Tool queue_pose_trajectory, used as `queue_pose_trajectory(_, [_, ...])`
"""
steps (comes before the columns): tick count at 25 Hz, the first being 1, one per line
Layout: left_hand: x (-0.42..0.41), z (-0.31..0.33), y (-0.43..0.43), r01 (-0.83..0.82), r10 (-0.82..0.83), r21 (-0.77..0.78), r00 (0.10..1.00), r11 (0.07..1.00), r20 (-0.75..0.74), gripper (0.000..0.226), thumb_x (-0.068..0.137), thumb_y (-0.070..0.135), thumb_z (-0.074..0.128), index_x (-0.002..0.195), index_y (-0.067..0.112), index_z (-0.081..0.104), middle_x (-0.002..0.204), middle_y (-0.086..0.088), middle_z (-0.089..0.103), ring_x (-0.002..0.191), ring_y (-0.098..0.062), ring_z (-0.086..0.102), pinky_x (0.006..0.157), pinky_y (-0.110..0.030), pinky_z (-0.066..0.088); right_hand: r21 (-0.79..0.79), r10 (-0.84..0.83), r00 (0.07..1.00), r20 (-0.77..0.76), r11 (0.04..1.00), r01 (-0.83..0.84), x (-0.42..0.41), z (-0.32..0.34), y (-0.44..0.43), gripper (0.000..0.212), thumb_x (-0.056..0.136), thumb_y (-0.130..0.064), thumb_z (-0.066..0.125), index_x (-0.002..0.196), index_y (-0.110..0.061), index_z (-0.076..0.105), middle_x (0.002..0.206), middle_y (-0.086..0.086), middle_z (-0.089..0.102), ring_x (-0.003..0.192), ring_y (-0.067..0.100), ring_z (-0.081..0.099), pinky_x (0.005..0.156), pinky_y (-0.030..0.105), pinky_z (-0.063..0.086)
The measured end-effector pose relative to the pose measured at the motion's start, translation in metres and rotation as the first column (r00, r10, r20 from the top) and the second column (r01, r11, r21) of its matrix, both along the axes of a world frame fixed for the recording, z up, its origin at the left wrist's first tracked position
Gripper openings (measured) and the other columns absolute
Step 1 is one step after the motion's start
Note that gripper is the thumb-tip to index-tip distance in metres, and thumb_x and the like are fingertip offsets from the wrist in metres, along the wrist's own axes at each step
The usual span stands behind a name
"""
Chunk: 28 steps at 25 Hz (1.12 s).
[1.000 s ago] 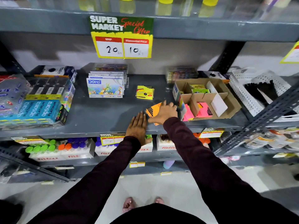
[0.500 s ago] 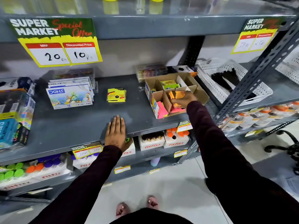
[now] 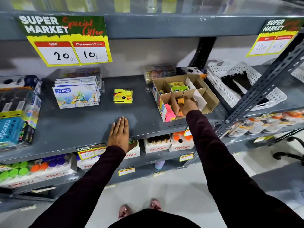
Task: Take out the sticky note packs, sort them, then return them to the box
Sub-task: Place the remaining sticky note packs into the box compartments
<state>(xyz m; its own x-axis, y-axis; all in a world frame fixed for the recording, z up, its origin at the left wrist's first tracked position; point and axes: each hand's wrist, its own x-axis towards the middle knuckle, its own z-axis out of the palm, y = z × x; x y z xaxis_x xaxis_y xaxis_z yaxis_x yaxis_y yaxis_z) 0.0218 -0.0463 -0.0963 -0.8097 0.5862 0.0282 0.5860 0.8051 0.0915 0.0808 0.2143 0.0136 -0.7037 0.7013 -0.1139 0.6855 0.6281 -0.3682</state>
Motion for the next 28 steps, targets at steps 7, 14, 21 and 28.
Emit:
queue_pose_trajectory(7, [-0.017,0.010,-0.033,-0.076,0.075,0.002,0.994,0.997,0.081,0.113,0.075,0.061,0.058,0.144,0.001,-0.007,0.156,-0.016,-0.009,0.144,-0.026,-0.008,0.117,-0.039,-0.006,0.086,0.315,0.942,-0.119,0.948,-0.306,-0.063,0.033,-0.086,0.035,0.099,-0.015,0.042,0.128,0.002,0.052,0.128,0.026,0.059,0.120,0.038,0.056,0.099,0.039,0.043])
queue_pose_trajectory(14, [-0.020,0.009,-0.043,-0.054,0.054,-0.004,0.998,0.999,0.044,0.118,0.062,0.076,0.041,0.144,0.000,0.003,0.155,-0.018,0.007,0.144,-0.029,0.007,0.117,-0.041,0.006,-0.103,0.549,0.830,0.098,0.835,-0.540,-0.144,-0.001,-0.107,0.062,0.081,-0.020,0.072,0.135,-0.002,0.046,0.139,0.019,0.053,0.127,0.033,0.052,0.103,0.034,0.043])
queue_pose_trajectory(21, [-0.021,0.006,-0.041,-0.045,0.046,-0.030,0.999,0.999,0.025,0.122,0.050,0.063,0.074,0.139,-0.005,0.025,0.149,-0.023,0.028,0.137,-0.034,0.030,0.112,-0.048,0.021,-0.138,0.647,0.695,0.313,0.755,-0.641,-0.190,-0.004,-0.100,0.094,0.070,-0.030,0.082,0.145,-0.004,0.031,0.150,0.016,0.041,0.134,0.031,0.045,0.111,0.036,0.039])
queue_pose_trajectory(28, [-0.021,0.006,-0.041,-0.053,0.054,-0.033,0.998,0.998,0.036,0.120,0.057,0.062,0.069,0.143,-0.002,0.015,0.154,-0.018,0.015,0.142,-0.030,0.018,0.115,-0.043,0.012,0.003,0.600,0.751,0.275,0.781,-0.625,-0.157,0.005,-0.103,0.071,0.064,-0.042,0.081,0.119,-0.002,0.061,0.125,0.019,0.064,0.113,0.032,0.061,0.092,0.033,0.051])
